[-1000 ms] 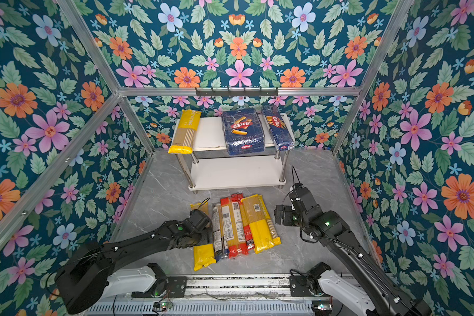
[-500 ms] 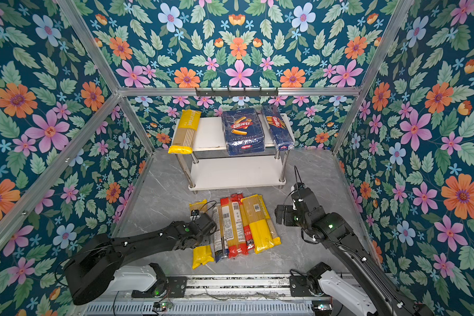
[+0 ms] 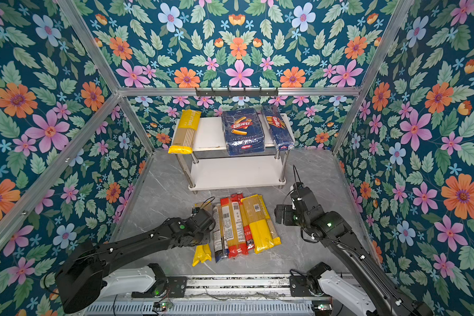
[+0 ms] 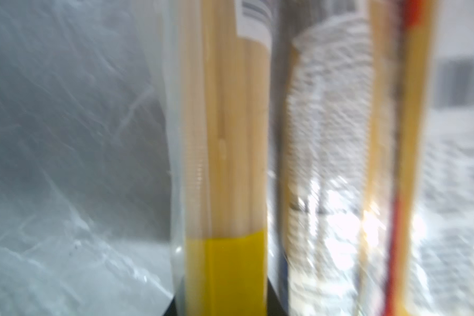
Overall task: Arrange pasta packages on shelves
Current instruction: Pick up the pasta bag from the bottom-center of the table, then place the pasta bag on the shelf.
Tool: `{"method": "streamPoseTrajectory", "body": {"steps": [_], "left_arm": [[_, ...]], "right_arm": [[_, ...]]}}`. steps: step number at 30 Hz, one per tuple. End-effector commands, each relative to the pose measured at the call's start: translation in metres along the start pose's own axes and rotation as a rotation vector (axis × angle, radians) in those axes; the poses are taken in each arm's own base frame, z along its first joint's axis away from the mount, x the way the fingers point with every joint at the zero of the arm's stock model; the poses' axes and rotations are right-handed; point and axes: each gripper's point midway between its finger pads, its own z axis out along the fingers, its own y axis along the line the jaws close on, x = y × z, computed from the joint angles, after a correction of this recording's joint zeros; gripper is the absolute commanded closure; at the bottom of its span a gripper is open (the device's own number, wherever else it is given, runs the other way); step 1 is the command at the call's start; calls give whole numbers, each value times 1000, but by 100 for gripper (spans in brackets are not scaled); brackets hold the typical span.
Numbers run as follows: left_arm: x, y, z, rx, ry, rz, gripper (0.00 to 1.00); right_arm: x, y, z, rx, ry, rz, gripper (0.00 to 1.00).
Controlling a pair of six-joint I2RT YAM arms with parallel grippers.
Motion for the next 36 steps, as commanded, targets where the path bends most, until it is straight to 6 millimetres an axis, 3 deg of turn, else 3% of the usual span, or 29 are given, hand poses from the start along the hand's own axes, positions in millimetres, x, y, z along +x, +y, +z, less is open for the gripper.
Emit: {"method": "streamPoseTrajectory", "body": {"steps": [1,20,26,36], "left_arm": [[-10,2,-21,-13,-25,38,84],[-38,-5,-143,178,-183,102,94],[-39,-3,-163,227,-220,108,94],[-50,-23,-207,374,-284,145,96]], "right_arm": [[-5,2,-3,-4,-17,2,1],[-17,11,-14,-34,-37,14,1],[-20,14,-17,-46,-37,14,1],[-25,21,-25,-77,-40,23,1]]}}
